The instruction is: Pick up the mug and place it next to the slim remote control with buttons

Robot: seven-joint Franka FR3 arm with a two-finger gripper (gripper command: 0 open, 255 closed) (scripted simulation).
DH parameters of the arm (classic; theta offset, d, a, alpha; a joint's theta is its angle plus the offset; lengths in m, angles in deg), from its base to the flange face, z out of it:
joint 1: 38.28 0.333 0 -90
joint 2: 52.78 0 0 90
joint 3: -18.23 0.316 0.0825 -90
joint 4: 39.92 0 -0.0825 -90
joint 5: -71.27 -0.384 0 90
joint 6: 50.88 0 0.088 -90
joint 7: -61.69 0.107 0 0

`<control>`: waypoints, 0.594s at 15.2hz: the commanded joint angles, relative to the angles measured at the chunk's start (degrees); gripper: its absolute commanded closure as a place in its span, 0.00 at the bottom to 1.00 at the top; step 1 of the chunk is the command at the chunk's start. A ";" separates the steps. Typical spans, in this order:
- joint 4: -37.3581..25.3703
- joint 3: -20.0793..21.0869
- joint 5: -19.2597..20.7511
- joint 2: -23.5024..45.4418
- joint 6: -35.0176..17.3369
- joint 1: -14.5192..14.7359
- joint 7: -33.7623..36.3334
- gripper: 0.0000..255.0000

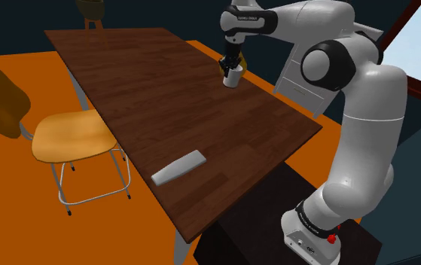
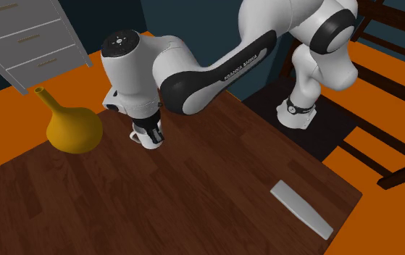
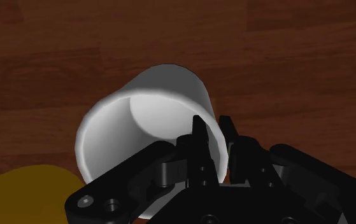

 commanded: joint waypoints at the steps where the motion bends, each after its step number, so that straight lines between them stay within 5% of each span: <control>1: -1.57 -0.01 0.00 0.04 1.52 -0.04 -0.02 1.00; 9: -8.59 -0.06 -0.10 0.58 7.99 -0.36 -0.28 1.00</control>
